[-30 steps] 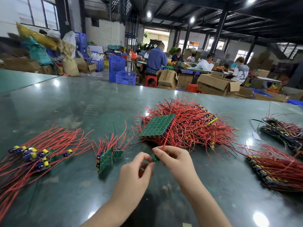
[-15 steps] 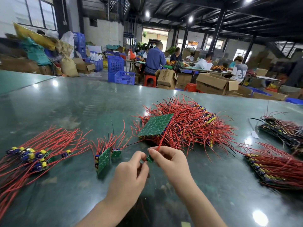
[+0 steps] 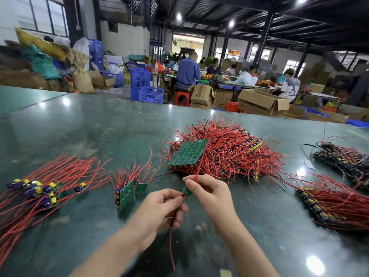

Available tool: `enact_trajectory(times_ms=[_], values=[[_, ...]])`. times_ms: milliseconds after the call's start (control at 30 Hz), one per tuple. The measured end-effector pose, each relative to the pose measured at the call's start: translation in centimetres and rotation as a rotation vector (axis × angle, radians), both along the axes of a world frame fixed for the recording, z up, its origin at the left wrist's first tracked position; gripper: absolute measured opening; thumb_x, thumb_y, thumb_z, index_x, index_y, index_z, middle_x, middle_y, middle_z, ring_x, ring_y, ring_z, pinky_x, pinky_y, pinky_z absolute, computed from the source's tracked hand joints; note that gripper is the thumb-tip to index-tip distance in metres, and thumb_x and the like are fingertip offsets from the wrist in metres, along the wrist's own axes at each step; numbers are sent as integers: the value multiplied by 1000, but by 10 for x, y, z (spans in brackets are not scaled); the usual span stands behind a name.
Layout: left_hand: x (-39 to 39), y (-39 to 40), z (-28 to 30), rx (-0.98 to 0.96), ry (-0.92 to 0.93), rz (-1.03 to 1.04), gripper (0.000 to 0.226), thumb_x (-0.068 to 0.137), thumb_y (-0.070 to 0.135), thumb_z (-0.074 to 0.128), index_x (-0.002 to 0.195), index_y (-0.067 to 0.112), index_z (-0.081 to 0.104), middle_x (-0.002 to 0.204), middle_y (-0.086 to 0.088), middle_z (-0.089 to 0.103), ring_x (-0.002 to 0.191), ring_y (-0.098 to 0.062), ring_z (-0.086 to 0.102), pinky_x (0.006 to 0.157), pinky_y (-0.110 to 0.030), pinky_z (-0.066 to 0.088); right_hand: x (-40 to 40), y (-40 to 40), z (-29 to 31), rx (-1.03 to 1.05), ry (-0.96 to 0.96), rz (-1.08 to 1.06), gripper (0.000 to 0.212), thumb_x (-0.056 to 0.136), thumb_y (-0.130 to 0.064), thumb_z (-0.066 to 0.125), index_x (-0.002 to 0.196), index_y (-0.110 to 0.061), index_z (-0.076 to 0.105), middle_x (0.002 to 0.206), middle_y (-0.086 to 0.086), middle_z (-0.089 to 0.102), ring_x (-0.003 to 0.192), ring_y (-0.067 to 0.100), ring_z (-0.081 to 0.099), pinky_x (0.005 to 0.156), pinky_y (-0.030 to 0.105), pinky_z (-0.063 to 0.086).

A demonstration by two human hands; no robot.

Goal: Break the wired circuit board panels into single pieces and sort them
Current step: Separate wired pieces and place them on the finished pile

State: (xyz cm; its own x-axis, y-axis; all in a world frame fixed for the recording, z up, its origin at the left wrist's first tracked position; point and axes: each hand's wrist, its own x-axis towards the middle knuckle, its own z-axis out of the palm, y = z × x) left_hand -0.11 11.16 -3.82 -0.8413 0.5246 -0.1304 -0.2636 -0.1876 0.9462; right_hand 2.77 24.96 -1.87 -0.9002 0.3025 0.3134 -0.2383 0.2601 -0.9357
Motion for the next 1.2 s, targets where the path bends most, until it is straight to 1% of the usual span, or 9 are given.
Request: enact_trajectory(times_ms=[100,167,267,533,700,767,900,1067,1200], values=[[-2,-1,0,65,-163,-84,8,88,6,55,92,1,61,63,-7,63,42,-9,51,39,-19,43,0,2,1,-40,-2,2,22,84,-6,67,77,-25,74,74,-8,69,64,-7,57,64,9,42],[-2,-1,-2,132,-237,-154,13,81,11,57,88,0,62,58,-5,53,37,-6,39,35,-16,34,-1,8,3,-113,0,-19,22,85,-6,66,77,-24,75,69,-12,69,59,-7,53,60,9,41],[-2,1,-1,124,-221,-183,12,77,17,57,83,6,59,53,3,41,35,0,22,32,-11,23,-1,12,4,-150,8,-39,24,86,-8,66,71,-26,75,65,-12,66,55,-3,48,56,11,40],[0,3,-3,-37,-96,-152,19,99,18,41,87,12,55,54,7,31,39,-4,16,38,-15,15,-4,17,2,-219,34,-91,22,85,-8,66,72,-23,75,68,-13,69,57,-6,51,55,9,42],[-5,-7,0,53,-187,-358,14,88,14,51,99,10,59,61,2,46,40,-8,30,39,-18,29,-7,32,5,-398,36,-133,17,87,-10,65,76,-16,76,57,-12,59,49,1,41,48,10,37],[-5,-10,-1,67,-146,-407,19,85,11,57,103,8,60,67,-2,55,42,-9,42,40,-20,36,-7,36,5,-456,24,-132,17,86,-11,65,75,-16,77,57,-12,56,47,1,39,48,10,37],[-1,-6,-2,-180,89,-344,13,94,1,51,106,1,57,76,-8,70,53,-15,64,47,-21,50,-6,35,3,-343,28,-180,17,84,-13,68,73,-21,77,56,-12,58,48,0,40,49,9,37],[4,-1,-5,-480,387,-181,30,94,-10,36,91,9,58,69,-5,64,47,-16,63,47,-25,53,-7,32,1,-187,49,-211,11,84,-12,69,79,-19,76,52,-16,58,50,-5,46,54,7,35],[0,-4,-3,-359,245,-258,17,96,-5,44,99,4,58,71,-5,69,51,-19,66,48,-25,53,-6,37,4,-253,54,-244,17,85,-11,68,75,-22,76,53,-15,58,47,-4,42,49,6,35]])
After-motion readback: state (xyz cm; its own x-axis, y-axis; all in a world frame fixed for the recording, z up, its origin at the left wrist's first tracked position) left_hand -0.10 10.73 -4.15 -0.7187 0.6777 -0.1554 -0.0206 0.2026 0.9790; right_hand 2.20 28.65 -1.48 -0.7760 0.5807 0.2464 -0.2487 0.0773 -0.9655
